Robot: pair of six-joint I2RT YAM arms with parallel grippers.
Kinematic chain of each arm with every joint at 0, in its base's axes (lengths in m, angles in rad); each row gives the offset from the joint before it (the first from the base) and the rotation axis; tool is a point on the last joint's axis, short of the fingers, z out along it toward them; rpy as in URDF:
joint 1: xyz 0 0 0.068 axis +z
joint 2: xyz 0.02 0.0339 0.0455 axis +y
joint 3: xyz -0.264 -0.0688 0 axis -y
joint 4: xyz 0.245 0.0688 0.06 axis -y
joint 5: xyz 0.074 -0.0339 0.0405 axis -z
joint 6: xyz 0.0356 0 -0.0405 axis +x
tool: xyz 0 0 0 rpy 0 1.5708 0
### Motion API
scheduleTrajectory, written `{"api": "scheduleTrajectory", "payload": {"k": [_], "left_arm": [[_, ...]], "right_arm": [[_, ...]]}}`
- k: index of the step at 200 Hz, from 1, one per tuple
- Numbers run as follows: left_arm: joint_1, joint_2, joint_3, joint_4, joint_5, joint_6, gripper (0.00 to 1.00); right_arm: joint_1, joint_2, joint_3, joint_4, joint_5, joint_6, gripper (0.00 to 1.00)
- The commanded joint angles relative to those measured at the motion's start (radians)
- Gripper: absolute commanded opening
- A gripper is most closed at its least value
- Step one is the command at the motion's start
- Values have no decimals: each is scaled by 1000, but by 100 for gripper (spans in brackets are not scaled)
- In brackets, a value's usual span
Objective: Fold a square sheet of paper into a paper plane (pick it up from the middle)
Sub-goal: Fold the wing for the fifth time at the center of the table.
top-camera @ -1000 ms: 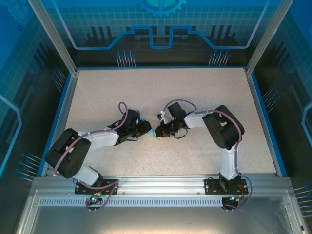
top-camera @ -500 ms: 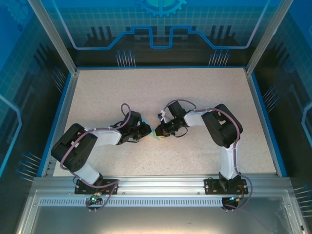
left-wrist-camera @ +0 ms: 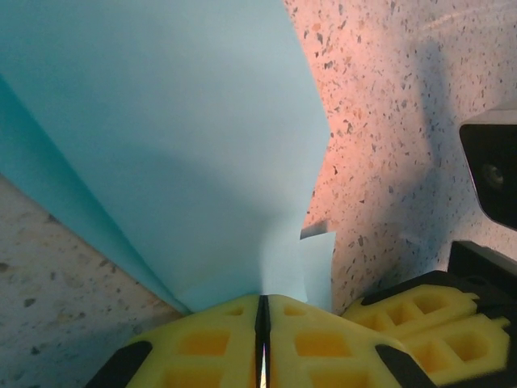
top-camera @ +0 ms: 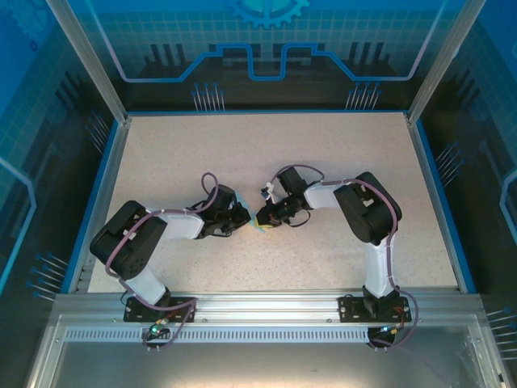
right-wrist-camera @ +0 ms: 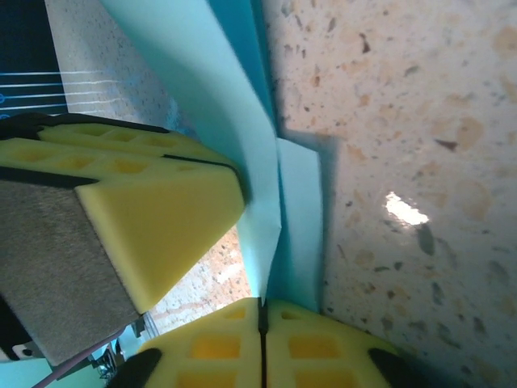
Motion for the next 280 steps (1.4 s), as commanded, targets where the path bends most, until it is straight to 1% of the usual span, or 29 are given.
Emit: {"api": "scheduleTrajectory", "payload": {"k": [1, 26, 49, 67, 89, 120, 160, 202, 250, 280], "left_arm": [[-2, 40, 7, -85, -52, -25, 9], [0, 41, 7, -88, -51, -30, 9], [-1, 39, 13, -96, -52, -34, 9], [-1, 38, 15, -99, -51, -37, 9], [-1, 35, 15, -101, -51, -37, 9], [0, 35, 15, -102, -49, -39, 9], [-1, 31, 14, -104, -49, -39, 9], [-1, 29, 19, -114, -56, -42, 9], [-1, 33, 30, -129, -66, -42, 9], [0, 32, 32, -129, -65, -44, 9]], "right_arm": [[-14, -33, 8, -45, 73, -9, 12], [-15, -122, -2, -65, 128, -25, 21], [3, -182, 1, -142, 249, -74, 21], [32, -199, 0, -166, 283, -105, 20], [74, -187, 9, -170, 286, -116, 16], [83, -133, 23, -156, 262, -107, 9], [84, -91, 38, -173, 274, -107, 8], [77, -80, 39, -214, 341, -107, 6], [68, -85, 9, -217, 328, -113, 5], [67, -151, 11, -191, 282, -118, 6]]}}
